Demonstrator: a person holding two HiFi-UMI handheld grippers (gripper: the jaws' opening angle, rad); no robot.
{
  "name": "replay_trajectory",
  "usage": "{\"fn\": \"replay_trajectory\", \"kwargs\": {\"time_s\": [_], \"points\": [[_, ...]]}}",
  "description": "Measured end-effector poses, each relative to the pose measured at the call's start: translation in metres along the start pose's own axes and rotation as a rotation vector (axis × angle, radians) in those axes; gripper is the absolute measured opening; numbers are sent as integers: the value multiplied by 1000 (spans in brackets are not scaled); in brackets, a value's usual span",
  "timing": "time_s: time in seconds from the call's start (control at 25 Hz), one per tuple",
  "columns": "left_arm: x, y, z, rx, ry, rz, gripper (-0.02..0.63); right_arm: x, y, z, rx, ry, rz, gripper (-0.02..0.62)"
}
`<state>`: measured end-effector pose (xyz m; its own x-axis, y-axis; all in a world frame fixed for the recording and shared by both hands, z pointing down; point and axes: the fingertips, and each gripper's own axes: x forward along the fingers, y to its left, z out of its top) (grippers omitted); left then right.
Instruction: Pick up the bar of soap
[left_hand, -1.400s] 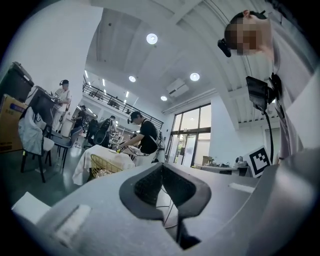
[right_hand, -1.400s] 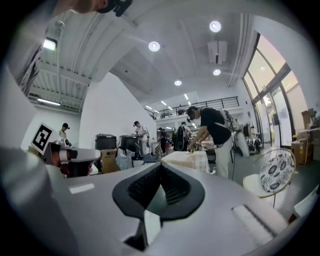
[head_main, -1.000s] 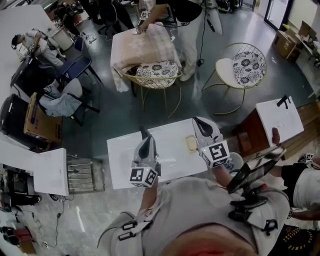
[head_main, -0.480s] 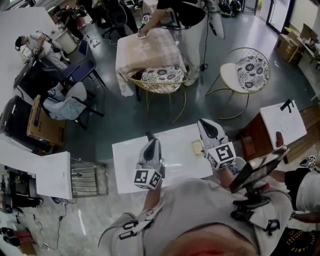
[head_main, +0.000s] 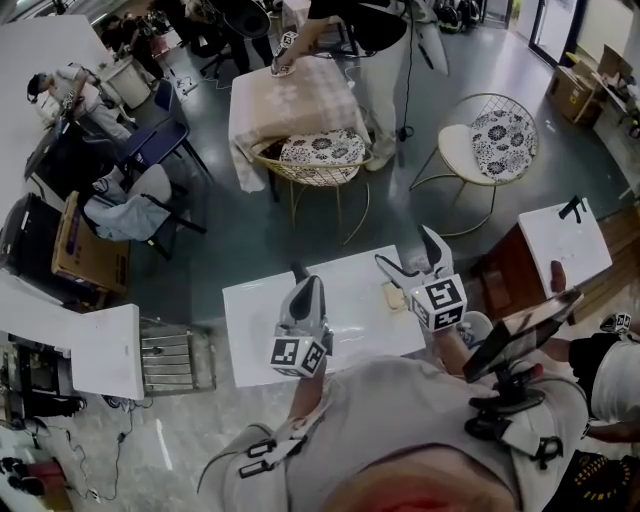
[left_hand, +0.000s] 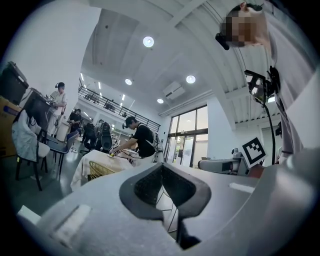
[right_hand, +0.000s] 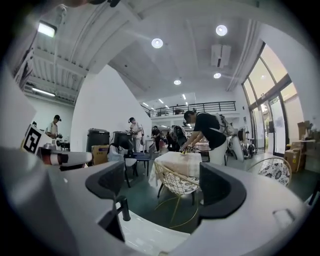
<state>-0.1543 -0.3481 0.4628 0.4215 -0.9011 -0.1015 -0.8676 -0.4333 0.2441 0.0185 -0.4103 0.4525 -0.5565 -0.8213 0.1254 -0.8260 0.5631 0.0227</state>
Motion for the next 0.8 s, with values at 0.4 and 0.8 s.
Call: {"fn": "replay_trajectory", "kwargs": {"time_s": [0.4, 0.8], "points": [[-18, 1, 10, 15, -15, 34, -6, 12, -21, -40, 46, 116, -56, 404], [-37, 8, -2, 4, 3, 81, -8, 41, -43, -138, 83, 466, -91, 360]]}}
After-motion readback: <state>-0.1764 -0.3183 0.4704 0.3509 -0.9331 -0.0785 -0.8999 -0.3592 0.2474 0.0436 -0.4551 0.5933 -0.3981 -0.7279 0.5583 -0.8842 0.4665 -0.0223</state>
